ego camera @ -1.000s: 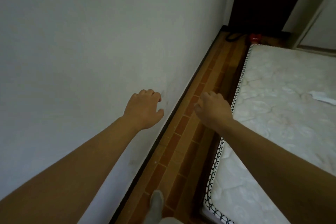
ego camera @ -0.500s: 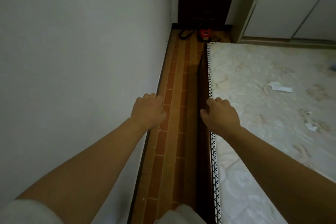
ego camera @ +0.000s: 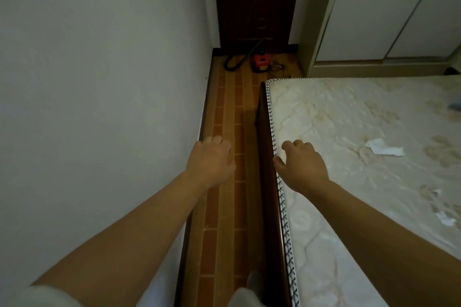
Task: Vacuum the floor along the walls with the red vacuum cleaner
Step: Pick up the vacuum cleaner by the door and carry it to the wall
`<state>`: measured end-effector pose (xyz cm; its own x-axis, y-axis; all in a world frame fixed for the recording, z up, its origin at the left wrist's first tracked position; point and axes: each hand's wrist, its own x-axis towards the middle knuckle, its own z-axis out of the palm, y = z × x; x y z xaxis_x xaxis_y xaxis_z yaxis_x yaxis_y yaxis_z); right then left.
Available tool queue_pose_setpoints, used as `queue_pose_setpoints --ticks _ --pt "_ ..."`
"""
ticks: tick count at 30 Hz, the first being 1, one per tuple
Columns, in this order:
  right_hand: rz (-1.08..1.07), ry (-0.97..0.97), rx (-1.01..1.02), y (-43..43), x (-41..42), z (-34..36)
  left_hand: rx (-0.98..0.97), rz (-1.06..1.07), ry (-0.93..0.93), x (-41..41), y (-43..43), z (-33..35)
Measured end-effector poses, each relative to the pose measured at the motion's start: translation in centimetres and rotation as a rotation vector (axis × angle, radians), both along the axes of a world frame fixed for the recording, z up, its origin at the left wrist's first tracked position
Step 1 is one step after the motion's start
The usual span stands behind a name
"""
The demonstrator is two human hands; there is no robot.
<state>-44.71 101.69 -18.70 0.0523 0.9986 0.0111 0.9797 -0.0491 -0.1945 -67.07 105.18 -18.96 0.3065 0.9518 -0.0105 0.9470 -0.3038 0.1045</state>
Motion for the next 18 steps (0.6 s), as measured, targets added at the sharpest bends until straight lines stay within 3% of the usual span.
queue_pose_setpoints --ticks 18 --pt "-0.018 -0.077 -0.058 38.7 0.6 0.3 -0.022 -0.028 -0.091 0.9 39.6 -1.7"
